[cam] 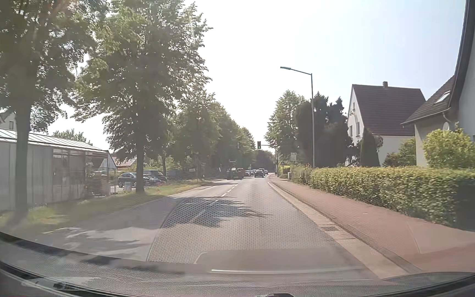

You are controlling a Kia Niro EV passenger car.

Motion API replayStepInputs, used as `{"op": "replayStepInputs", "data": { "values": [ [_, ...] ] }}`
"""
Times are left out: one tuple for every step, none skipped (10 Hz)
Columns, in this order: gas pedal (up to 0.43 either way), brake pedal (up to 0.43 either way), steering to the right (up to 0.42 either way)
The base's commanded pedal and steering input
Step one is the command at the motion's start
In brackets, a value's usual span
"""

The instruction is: Follow the waypoints while adhering to traffic rules and regulations

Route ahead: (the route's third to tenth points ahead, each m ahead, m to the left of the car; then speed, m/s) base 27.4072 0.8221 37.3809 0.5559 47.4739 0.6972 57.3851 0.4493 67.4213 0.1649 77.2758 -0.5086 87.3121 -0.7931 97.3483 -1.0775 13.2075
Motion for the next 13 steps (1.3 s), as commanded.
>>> {"op": "replayStepInputs", "data": {
  "values": [
    [0.189,0.0,-0.001],
    [0.189,0.0,-0.001],
    [0.189,0.0,-0.002],
    [0.189,0.0,-0.002],
    [0.189,0.0,-0.002],
    [0.189,0.0,-0.001],
    [0.189,0.0,-0.001],
    [0.189,0.0,-0.002],
    [0.189,0.0,-0.001],
    [0.189,0.0,-0.001],
    [0.177,0.0,-0.001],
    [0.177,0.0,-0.001],
    [0.177,0.0,-0.001]
  ]
}}
